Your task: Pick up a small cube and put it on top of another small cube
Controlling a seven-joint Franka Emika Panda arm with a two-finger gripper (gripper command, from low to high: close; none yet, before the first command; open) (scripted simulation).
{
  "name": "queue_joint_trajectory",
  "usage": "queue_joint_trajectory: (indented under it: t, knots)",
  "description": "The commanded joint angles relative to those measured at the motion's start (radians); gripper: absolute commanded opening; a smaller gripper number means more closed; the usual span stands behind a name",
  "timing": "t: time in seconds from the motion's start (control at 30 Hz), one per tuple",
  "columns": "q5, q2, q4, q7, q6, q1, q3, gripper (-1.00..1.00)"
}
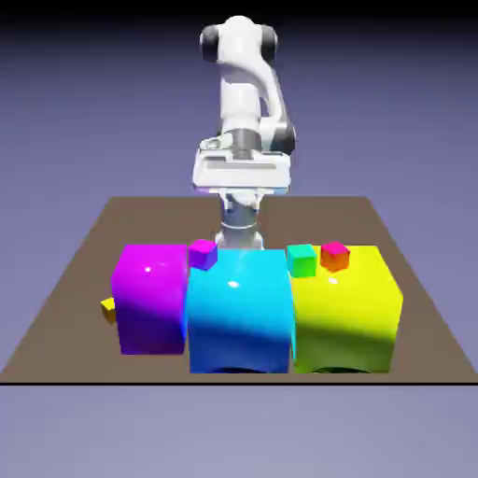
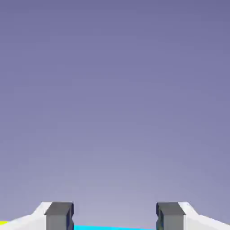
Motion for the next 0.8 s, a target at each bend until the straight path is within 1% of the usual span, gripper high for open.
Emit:
queue_joint_trajectory:
  t: [0.0, 0.77]
  knots:
    - [-0.01, -0.02, 0.011, -0.03, -0.017, 0.008, -0.036, 0.0]
    - [-0.241, -0.488, 0.265, -0.721, -0.396, 0.196, -0.87, 0.0]
